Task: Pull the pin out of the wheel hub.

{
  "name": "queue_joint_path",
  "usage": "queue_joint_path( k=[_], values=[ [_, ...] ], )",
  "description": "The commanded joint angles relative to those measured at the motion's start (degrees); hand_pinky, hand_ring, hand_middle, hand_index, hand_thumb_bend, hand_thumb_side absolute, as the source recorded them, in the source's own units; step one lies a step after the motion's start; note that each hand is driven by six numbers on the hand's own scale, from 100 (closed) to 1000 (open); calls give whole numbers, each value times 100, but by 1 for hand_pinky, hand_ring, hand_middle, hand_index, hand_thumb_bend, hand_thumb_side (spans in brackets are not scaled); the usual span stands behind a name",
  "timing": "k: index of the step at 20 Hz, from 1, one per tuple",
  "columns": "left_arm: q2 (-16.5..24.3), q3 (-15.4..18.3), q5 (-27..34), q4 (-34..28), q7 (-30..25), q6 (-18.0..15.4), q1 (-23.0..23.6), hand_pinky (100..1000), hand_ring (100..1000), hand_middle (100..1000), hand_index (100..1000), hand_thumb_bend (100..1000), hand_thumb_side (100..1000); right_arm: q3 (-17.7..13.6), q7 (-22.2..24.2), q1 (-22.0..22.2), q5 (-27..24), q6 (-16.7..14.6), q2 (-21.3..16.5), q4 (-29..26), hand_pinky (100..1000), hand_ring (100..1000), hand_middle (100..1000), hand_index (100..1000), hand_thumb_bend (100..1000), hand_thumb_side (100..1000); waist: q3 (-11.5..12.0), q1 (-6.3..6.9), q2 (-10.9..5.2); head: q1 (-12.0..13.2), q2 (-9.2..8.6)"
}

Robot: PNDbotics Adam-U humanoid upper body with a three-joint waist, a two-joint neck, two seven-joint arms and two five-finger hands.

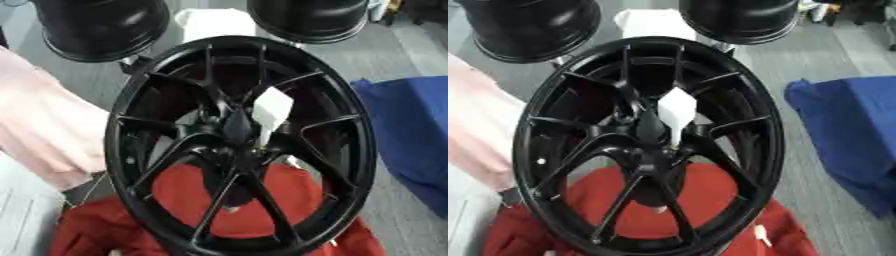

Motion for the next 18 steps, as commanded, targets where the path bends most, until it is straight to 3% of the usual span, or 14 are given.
queue_joint_path(
  k=[1, 10, 18],
  values=[
    [210, 14, -37, -71, -27, 2, -28, 709, 670, 627, 695, 610, 636, 99, 517, -179, -4, -295, -495, -97, 912, 846, 740, 742, 127, 434, 24, -16, -49, -13, -105],
    [249, -20, -57, -75, -82, 26, -71, 711, 669, 628, 694, 609, 638, 490, 1615, -386, 377, -854, -987, -962, 901, 853, 765, 768, 234, 452, 95, -51, 48, -79, -230],
    [277, -51, -49, -68, -140, 35, -81, 712, 669, 630, 694, 607, 640, 1100, 2352, -994, 486, -1013, -802, -1181, 901, 866, 783, 786, 304, 447, 119, -67, 30, -162, -212]
  ],
)
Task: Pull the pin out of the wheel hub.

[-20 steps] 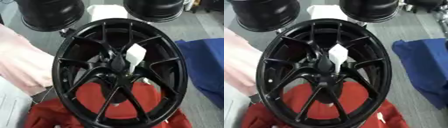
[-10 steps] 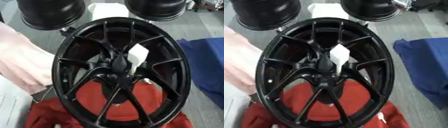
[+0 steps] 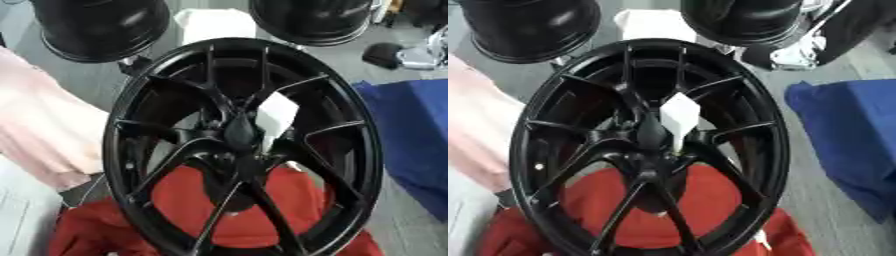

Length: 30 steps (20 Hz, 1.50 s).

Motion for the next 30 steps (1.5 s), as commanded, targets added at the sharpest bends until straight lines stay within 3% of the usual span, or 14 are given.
queue_joint_path(
  k=[1, 9, 18, 30],
  values=[
    [181, -5, -22, -66, -44, -6, -44, 712, 670, 630, 694, 607, 640, 172, 254, -254, 41, -55, -32, -32, 902, 867, 785, 789, 311, 445, 15, -1, -94, -43, -59],
    [182, -16, -19, -54, -88, 8, -40, 713, 670, 631, 694, 604, 641, 641, 320, -626, 141, -76, 132, -175, 895, 866, 791, 807, 375, 442, 27, -30, -125, -13, -57],
    [153, -31, -12, -30, -122, 18, -25, 715, 670, 632, 694, 600, 644, 1149, 37, -729, 579, 397, 193, -408, 889, 860, 786, 821, 411, 474, 69, -62, -114, 45, 10],
    [92, -52, -11, -9, -166, 20, 2, 717, 670, 632, 693, 594, 648, 1659, -179, -881, 1149, 688, 571, 74, 884, 854, 775, 813, 397, 449, 91, -30, -53, 75, 70]
  ],
)
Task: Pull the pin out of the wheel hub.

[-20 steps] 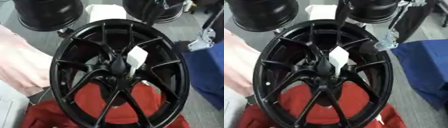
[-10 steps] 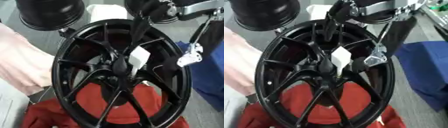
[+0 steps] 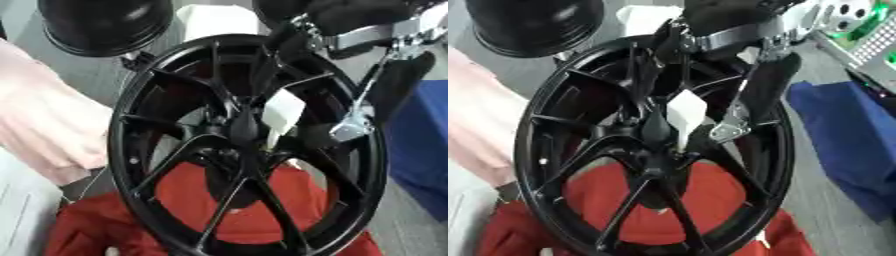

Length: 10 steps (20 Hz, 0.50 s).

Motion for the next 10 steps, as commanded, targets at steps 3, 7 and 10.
queue_joint_path(
  k=[3, 7, 10],
  values=[
    [74, 3, -9, -46, -37, -12, 1, 717, 670, 632, 693, 593, 649, 75, -128, -102, 250, 33, 78, 270, 885, 852, 771, 803, 377, 454, 12, 30, -41, 16, 4],
    [60, -7, -9, -38, -54, -11, -1, 718, 670, 632, 693, 591, 650, 135, -174, -93, 286, 43, 177, 458, 886, 851, 767, 799, 369, 445, 19, 41, -19, 19, 0],
    [58, -8, -11, -39, -57, -11, -5, 718, 670, 632, 693, 590, 650, 191, -95, -99, 324, 2, 217, 592, 887, 852, 767, 800, 376, 440, 26, 44, -6, 18, -6]
  ],
)
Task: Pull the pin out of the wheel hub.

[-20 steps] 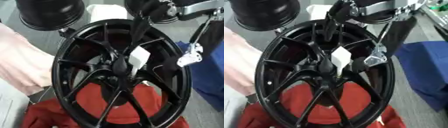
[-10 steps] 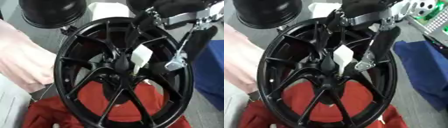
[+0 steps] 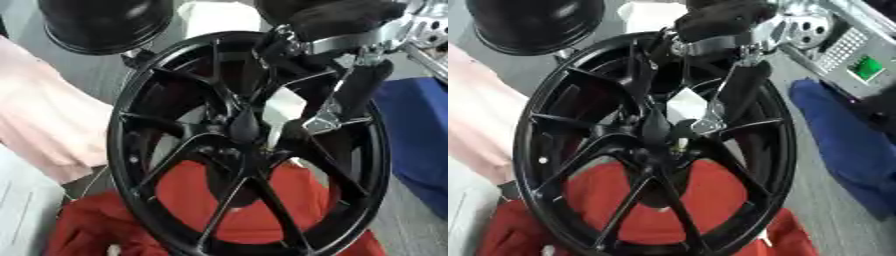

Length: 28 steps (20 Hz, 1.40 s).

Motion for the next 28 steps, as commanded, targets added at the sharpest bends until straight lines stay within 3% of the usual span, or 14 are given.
queue_joint_path(
  k=[1, 6, 13, 24, 28],
  values=[
    [65, 3, -11, -63, -19, -8, -24, 718, 670, 632, 693, 589, 650, -13, 72, -88, 71, -56, -53, 133, 887, 853, 768, 801, 377, 444, 7, 21, -69, 12, -5],
    [51, 9, -9, -57, -17, -4, -16, 719, 671, 633, 693, 587, 651, -4, 333, -66, 43, -239, -46, 333, 890, 855, 770, 808, 390, 445, 12, 18, -57, 30, 0],
    [38, 9, -6, -47, -49, 7, -9, 720, 671, 634, 694, 586, 654, -171, 686, -83, -286, -429, -4, 641, 898, 865, 780, 825, 477, 427, 0, 17, -52, 54, -13],
    [3, 7, -12, -45, -80, 22, -12, 722, 671, 634, 694, 582, 656, -154, 595, -110, -155, -557, 124, 1060, 892, 852, 734, 762, 410, 272, 20, 7, -31, 96, -38],
    [-6, 7, -14, -40, -84, 28, -9, 722, 671, 633, 694, 580, 657, -109, 651, -100, -269, -540, 149, 1079, 888, 828, 644, 688, 357, 198, 28, 3, -30, 99, -39]
  ],
)
